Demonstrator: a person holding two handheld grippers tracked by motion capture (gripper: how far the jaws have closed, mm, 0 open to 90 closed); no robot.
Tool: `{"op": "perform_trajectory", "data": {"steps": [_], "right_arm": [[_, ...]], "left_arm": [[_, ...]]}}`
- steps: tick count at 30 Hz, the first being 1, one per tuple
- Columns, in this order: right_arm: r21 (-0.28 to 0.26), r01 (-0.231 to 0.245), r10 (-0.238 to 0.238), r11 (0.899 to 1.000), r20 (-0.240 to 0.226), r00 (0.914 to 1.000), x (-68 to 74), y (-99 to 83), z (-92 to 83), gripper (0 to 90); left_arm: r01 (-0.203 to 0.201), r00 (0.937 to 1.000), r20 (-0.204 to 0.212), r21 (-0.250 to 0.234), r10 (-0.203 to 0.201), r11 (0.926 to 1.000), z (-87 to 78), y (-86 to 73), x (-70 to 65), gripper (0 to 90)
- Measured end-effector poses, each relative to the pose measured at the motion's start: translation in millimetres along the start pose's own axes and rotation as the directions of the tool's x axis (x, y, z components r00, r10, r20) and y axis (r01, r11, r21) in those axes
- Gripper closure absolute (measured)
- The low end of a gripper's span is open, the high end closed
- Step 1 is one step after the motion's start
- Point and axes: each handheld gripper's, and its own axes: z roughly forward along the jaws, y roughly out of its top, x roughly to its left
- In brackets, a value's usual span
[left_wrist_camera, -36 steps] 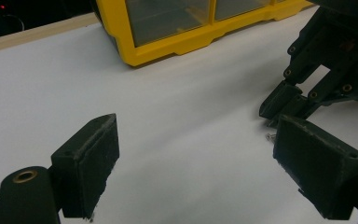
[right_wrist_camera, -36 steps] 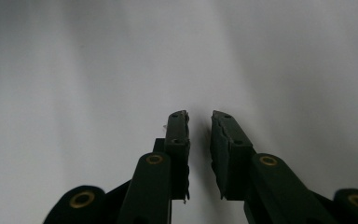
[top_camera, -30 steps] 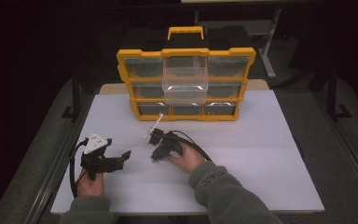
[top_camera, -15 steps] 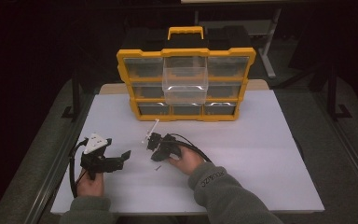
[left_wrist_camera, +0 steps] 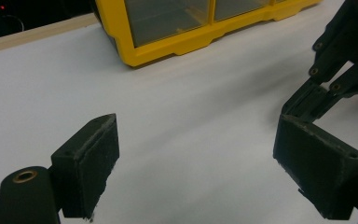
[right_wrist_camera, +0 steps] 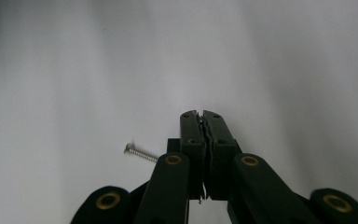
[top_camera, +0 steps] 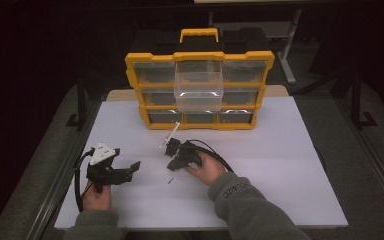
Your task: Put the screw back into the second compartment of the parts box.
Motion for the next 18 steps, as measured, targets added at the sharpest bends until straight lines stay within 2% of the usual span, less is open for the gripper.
{"op": "perform_trajectory", "data": {"steps": [5, 6, 7, 9, 10, 11, 12, 14, 15, 18], "right_arm": [[-0.026, 0.008, -0.008, 1.0, 0.004, 1.0, -0.5, -7.6, -10.1, 87.0], [-0.042, 0.032, -0.032, 0.999, 0.011, 0.9994, -1.8, -9.0, -11.8, 87.0], [-0.033, 0.015, -0.015, 0.999, 0.009, 0.9998, -0.1, -10.9, -14.5, 87.0], [-0.056, 0.034, -0.033, 0.998, 0.014, 0.9993, -1.3, -14.1, -18.3, 86.9], [-0.038, -0.012, 0.012, 0.999, 0.008, 0.9999, 1.7, -16.4, -22.0, 86.9], [-0.056, 0.012, -0.011, 0.998, 0.013, 0.9999, -0.1, -18.0, -23.9, 86.9], [-0.055, -0.006, 0.007, 0.998, 0.012, 0.9999, 0.6, -19.8, -27.2, 86.9], [-0.06, -0.013, 0.014, 0.998, 0.019, 0.9997, -0.1, -23.9, -32.6, 86.9], [-0.083, 0.019, -0.017, 0.996, 0.031, 0.9994, -3.0, -26.1, -34.4, 86.8], [-0.092, 0.008, -0.005, 0.996, 0.027, 0.9996, -4.7, -31.6, -40.4, 86.8]], "left_arm": [[-0.001, 1.0, 0.0, 0.0, 0.001, 1.0, 0.1, -0.3, 0.2, 13.8], [-0.001, 1.0, 0.0, -0.001, 0.001, 1.0, 0.1, -0.4, 0.2, 13.9], [0.0, 1.0, 0.0, -0.001, 0.0, 1.0, 0.0, -0.4, 0.1, 13.8], [0.001, 1.0, -0.001, 0.001, -0.001, 1.0, -0.2, -0.4, 0.3, 13.8], [0.003, 1.0, 0.0, -0.005, -0.003, 1.0, 0.3, -0.7, 0.3, 13.9], [0.004, 1.0, 0.0, -0.004, -0.004, 1.0, 0.3, -0.7, 0.3, 13.8], [0.004, 1.0, 0.001, -0.003, -0.004, 1.0, 0.3, -0.7, 0.4, 13.8], [0.0, 1.0, 0.001, -0.002, 0.0, 1.0, 0.4, -0.8, 0.5, 13.8], [-0.001, 1.0, 0.001, -0.001, 0.001, 1.0, 0.5, -0.8, 0.5, 13.8], [0.001, 1.0, 0.001, -0.001, -0.001, 1.0, 0.9, -0.9, 0.3, 13.9]]}}
